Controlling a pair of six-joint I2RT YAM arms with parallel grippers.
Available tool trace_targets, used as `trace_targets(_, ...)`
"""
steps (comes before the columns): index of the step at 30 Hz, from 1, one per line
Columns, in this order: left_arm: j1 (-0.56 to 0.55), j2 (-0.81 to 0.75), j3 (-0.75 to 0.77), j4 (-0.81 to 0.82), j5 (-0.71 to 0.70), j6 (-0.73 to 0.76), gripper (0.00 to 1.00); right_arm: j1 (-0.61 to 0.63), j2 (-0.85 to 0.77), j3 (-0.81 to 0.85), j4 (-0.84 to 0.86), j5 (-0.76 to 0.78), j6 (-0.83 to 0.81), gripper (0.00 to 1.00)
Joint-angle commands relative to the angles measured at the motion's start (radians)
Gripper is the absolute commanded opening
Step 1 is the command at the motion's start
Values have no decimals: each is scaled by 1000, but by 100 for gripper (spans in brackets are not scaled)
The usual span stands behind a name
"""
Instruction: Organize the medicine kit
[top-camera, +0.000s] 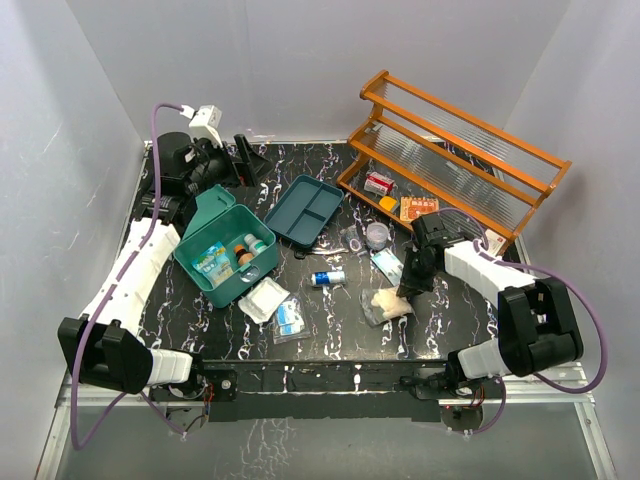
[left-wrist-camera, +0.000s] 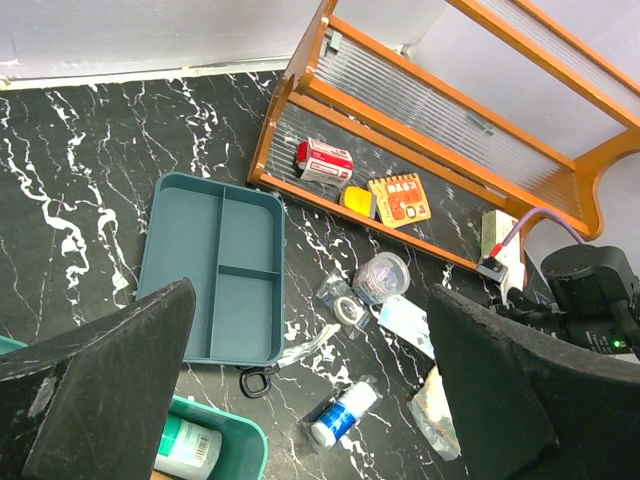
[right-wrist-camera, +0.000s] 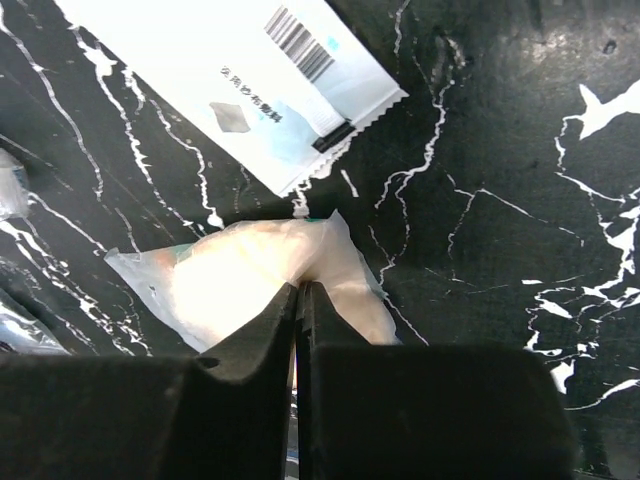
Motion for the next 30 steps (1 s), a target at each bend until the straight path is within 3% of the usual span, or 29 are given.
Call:
trace_targets(1,1,-43,-32,54,61,-21,98,-4,-66,37,72,-49,-15,0)
trace_targets(7,-6,-37,-76,81,137,-76,98,-2,-116,135,145,-164,-29,0)
trace_targets(13,-36,19,-82,72,292,-147,97,43,-78,345,218,-199,-90,0)
trace_targets(22,-62,121,-33,-18,485,-141,91,251,121,738,205,-113,-311,0)
trace_targets(30,-63,101,-41,-62,488,-94,82,379,221,901,201,-70,-433,0)
